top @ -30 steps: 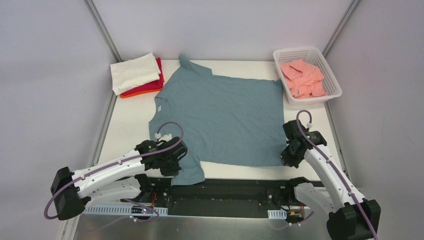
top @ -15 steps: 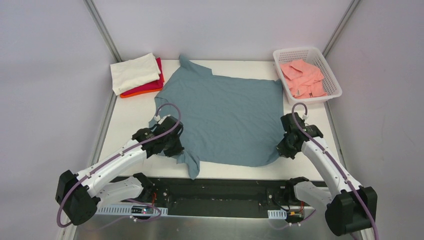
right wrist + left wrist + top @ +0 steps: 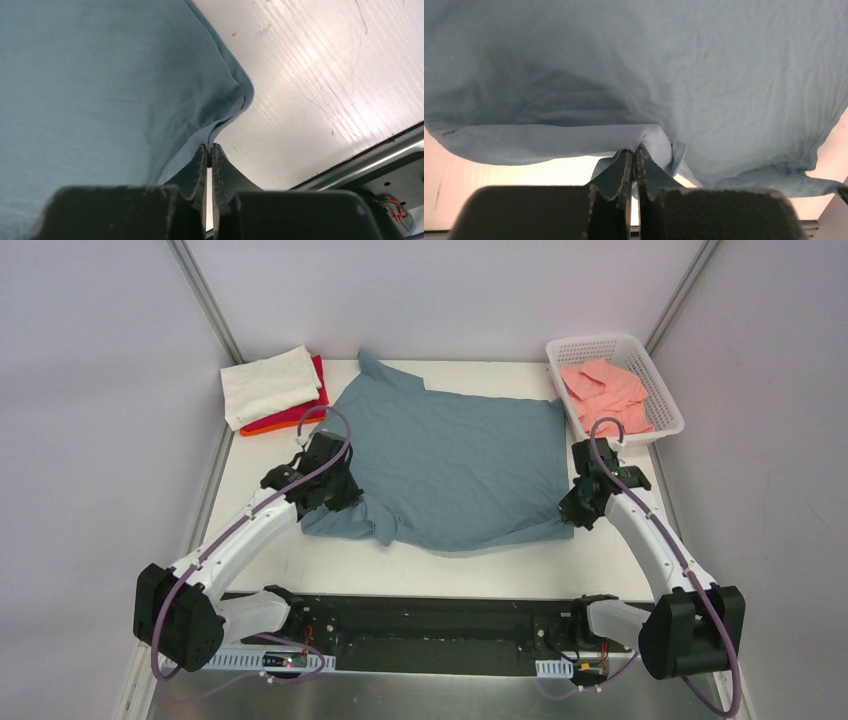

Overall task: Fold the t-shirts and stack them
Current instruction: Fold the flattened tshirt in 1/3 of the way

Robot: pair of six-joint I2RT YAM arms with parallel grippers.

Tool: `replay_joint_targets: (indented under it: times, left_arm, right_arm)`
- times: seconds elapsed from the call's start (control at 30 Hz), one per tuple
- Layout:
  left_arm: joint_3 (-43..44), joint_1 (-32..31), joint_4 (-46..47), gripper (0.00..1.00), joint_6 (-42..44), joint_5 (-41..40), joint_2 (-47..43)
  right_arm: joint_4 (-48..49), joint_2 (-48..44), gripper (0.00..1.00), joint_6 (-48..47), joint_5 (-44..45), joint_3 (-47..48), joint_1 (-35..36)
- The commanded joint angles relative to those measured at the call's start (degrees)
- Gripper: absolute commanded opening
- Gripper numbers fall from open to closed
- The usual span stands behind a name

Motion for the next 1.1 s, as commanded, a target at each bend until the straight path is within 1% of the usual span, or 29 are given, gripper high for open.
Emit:
replay_joint_targets:
  times: [0.0, 0.23, 0.43, 0.57, 0.87, 1.07]
  left_arm:
    - [4.02, 2.78, 2.41, 0.00, 3.68, 1.07, 2.23]
    - [6.86, 5.85, 5.18, 0.00, 7.16, 0.89, 6.53]
    - [9.23, 7.89, 6.93, 0.00, 9.25, 1.37, 10.68]
    - [10.24, 9.48, 7.67, 0.00, 10.05, 1.09, 11.75]
    - [11.36, 11.08, 9.93, 0.00, 12.61, 1.04, 12.88]
    - [11.74, 11.97, 12.96, 0.00, 14.83, 1.60, 15.34]
  right_arm:
    - [2.65, 2.13, 0.00, -2.24, 0.58, 4.01, -1.58]
    - [6.74, 6.60, 0.00, -3.49, -0.08, 6.95, -3.77]
    - [10.22, 8.79, 0.00, -4.30, -0.01, 8.13, -4.15]
    - [10.33, 10.50, 0.00, -4.26, 2.49, 9.29, -4.53]
    - [13.27, 13.26, 0.00, -4.52, 1.80, 10.53, -5.12]
    - [15.02, 17.03, 0.00, -5.09, 2.15, 12.35, -5.45]
